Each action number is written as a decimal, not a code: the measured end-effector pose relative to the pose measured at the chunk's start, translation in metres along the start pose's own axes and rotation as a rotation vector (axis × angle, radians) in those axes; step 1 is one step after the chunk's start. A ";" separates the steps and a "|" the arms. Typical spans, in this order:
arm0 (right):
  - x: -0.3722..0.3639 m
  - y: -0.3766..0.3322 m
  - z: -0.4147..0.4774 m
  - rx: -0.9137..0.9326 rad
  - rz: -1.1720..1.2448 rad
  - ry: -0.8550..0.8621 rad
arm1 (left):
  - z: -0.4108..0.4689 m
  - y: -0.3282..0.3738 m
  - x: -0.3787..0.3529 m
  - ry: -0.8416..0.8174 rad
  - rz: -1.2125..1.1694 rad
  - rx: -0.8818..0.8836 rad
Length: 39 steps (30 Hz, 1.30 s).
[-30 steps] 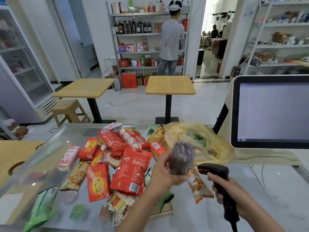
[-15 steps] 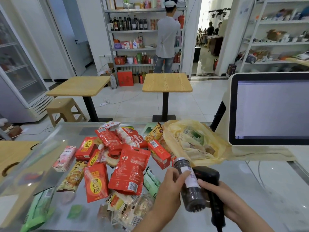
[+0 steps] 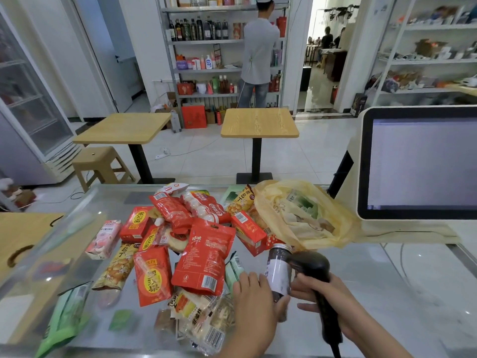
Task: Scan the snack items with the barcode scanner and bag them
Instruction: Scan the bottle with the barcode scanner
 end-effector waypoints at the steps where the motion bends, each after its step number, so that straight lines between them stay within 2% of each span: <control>1: 0.001 -0.001 -0.001 -0.012 0.007 -0.006 | 0.000 0.000 0.002 0.025 0.018 -0.012; 5: 0.009 -0.007 -0.006 -0.088 0.007 -0.027 | -0.003 0.010 0.004 0.089 0.030 -0.122; 9: 0.014 -0.015 -0.012 -0.183 0.069 -0.089 | -0.004 0.004 0.003 0.165 -0.027 -0.125; 16: 0.020 -0.044 -0.048 -0.330 0.081 -0.189 | -0.001 0.005 -0.012 -0.036 -0.099 -0.058; 19: 0.025 -0.064 -0.062 -0.326 -0.005 -0.169 | 0.002 0.015 -0.024 -0.099 -0.135 -0.001; 23: 0.036 -0.087 -0.080 -0.310 -0.127 -0.106 | 0.005 0.022 -0.033 -0.078 -0.158 0.059; 30: 0.043 -0.097 -0.106 -0.336 -0.289 -0.059 | 0.012 0.039 -0.031 -0.023 -0.181 -0.006; 39: 0.043 -0.101 -0.114 -0.342 -0.325 -0.005 | 0.017 0.045 -0.031 0.015 -0.189 -0.017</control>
Point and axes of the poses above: each hand's wrist, its own z-axis towards the middle knuckle, its own x-axis out of the back of the hand, y = z × x, the point moved 9 cm from there along z, towards the middle knuckle, and after that the axes turned 13 degrees about -z, right-handed, at the moved point
